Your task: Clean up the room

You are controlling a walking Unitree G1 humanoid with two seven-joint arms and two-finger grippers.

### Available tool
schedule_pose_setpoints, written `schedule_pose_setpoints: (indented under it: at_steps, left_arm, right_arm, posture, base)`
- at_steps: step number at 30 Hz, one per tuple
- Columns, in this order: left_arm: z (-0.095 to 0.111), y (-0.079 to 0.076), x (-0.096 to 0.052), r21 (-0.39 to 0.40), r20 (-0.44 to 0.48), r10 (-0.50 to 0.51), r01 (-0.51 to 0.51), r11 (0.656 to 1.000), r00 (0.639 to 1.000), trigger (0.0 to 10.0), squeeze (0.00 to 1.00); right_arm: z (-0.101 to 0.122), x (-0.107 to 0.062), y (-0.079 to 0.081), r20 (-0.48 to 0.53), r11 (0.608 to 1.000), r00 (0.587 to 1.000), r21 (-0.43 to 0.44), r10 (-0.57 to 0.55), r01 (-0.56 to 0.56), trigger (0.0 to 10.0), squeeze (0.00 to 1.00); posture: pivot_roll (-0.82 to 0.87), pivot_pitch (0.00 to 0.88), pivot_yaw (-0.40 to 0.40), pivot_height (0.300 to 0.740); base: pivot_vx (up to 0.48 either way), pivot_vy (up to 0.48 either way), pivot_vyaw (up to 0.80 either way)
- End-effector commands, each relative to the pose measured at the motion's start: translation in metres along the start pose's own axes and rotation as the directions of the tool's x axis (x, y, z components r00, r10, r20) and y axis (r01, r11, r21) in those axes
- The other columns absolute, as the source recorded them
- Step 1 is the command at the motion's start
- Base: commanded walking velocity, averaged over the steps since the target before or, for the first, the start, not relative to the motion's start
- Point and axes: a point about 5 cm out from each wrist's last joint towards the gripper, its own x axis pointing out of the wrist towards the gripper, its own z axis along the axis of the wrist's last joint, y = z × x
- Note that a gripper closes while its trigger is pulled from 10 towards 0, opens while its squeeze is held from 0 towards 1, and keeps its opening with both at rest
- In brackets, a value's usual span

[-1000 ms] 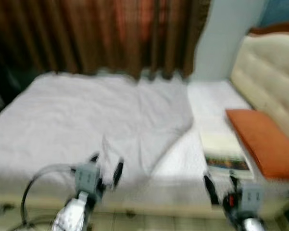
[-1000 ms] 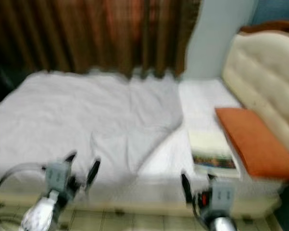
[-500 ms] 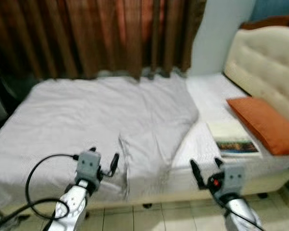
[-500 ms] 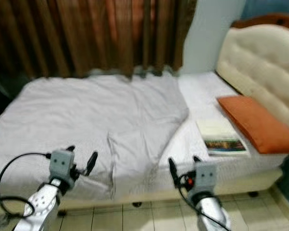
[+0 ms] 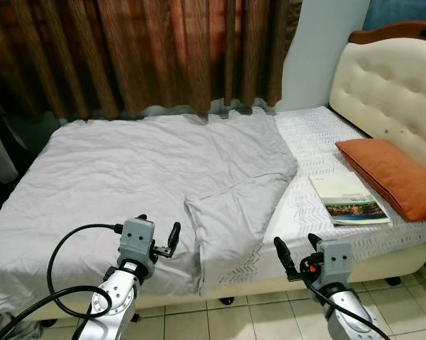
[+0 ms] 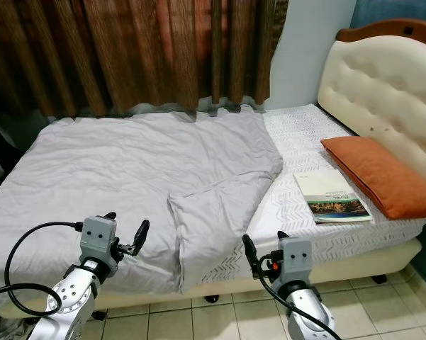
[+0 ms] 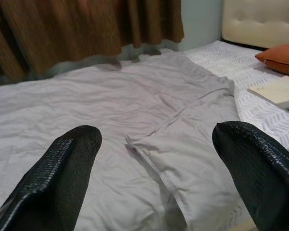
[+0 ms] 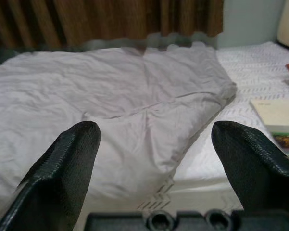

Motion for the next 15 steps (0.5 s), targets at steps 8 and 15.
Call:
schedule_pose_setpoints:
  at_steps: [8,15]
  left_arm:
    - [-0.0041,0.0047,0.002,-0.026,-0.018,0.03,-0.031,0.999,0.999,10.0,0.0]
    - [-0.0054,0.0013,0.0039,0.004,-0.024,0.003,-0.003,1.0,1.0,10.0,0.0]
  right_arm:
    - [0.0027,0.0081,0.0021,0.011,1.0,1.0,-0.001,0.024,-0.024,10.0,0.0]
    - [0.0008,0.007,0.0036,0.009,0.999,0.999,0.003,0.033,-0.033,10.0,0.0]
  posture:
    - [-0.08,0.0,0.025,0.74]
    - [-0.08,0.0,0.025,0.74]
  base:
    - [0.463,0.0,0.0]
    - [0.461,0.0,0.0]
